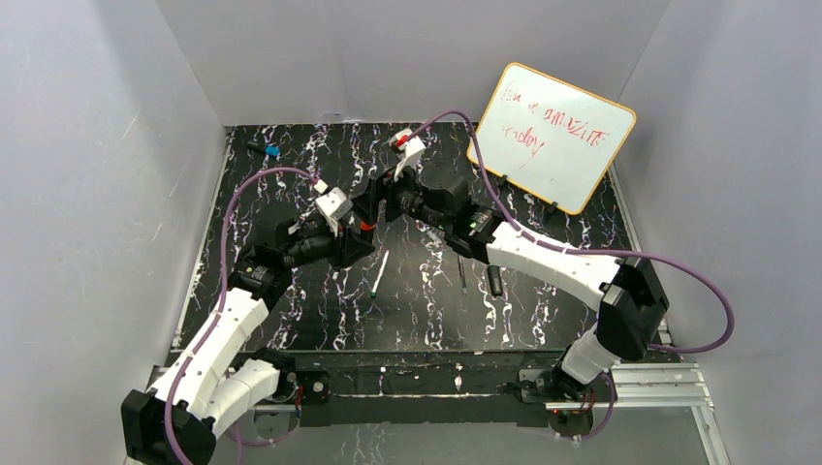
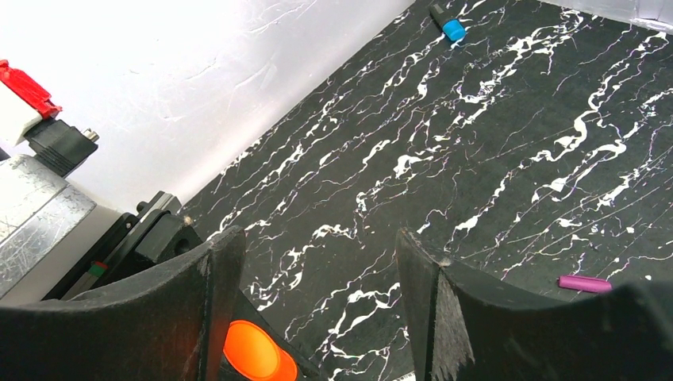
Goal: Insert the pens into the pen caps
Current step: Press the pen cap onto the pen.
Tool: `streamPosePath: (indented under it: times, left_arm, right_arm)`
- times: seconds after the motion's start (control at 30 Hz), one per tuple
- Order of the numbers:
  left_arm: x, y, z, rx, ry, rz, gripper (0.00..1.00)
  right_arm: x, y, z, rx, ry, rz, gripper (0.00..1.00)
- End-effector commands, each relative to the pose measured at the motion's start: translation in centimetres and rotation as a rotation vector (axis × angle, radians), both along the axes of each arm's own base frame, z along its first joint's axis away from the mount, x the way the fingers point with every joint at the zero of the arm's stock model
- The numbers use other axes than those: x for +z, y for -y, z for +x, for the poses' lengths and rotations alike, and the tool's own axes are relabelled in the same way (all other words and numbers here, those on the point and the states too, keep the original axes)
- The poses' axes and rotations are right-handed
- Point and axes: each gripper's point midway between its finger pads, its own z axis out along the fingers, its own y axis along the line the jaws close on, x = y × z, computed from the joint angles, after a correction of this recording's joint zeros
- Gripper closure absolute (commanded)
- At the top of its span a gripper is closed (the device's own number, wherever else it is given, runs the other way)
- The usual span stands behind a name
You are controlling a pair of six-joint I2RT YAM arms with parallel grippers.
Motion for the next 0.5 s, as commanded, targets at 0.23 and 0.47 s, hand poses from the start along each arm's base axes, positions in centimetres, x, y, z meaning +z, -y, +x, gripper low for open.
streamPosePath:
  times: [0.23,0.47]
  left_arm:
    - [6.0,-0.7,1.9,0.087,0.222,-0.064,1.00]
    - [8.2,-1.1,2.8,0.151,0.289,-0.122,1.00]
  right_arm:
    - [-1.1,-0.1,-2.2,0.074,-0.040,-0.004,0.23]
    - [-2.3,-0.3,-3.2,0.110,-0.091,0.008,0.23]
